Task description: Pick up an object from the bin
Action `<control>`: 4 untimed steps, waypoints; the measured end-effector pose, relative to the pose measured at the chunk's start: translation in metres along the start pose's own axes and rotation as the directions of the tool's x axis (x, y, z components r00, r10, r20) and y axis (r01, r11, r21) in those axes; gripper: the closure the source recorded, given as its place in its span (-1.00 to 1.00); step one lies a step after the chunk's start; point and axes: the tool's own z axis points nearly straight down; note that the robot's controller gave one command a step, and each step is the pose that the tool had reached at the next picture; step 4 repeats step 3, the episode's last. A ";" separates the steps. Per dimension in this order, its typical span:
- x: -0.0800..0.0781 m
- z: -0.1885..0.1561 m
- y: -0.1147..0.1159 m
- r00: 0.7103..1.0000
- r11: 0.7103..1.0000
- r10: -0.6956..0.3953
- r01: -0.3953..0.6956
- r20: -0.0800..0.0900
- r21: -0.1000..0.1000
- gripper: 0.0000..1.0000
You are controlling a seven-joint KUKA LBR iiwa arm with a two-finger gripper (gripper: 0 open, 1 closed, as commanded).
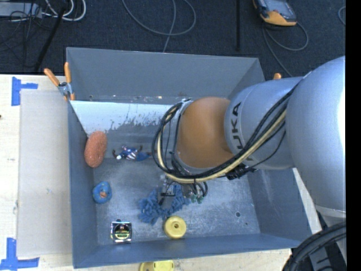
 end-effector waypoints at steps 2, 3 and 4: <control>-0.014 -0.091 0.002 1.000 1.000 -0.028 0.028 -0.002 0.000 1.00; -0.002 -0.155 0.003 1.000 1.000 -0.031 0.031 -0.004 0.002 1.00; -0.002 -0.155 0.003 1.000 1.000 -0.031 0.031 -0.004 0.002 1.00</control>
Offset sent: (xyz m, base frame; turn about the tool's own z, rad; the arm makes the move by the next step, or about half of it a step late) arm 0.0316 -0.0037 0.1115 -0.0363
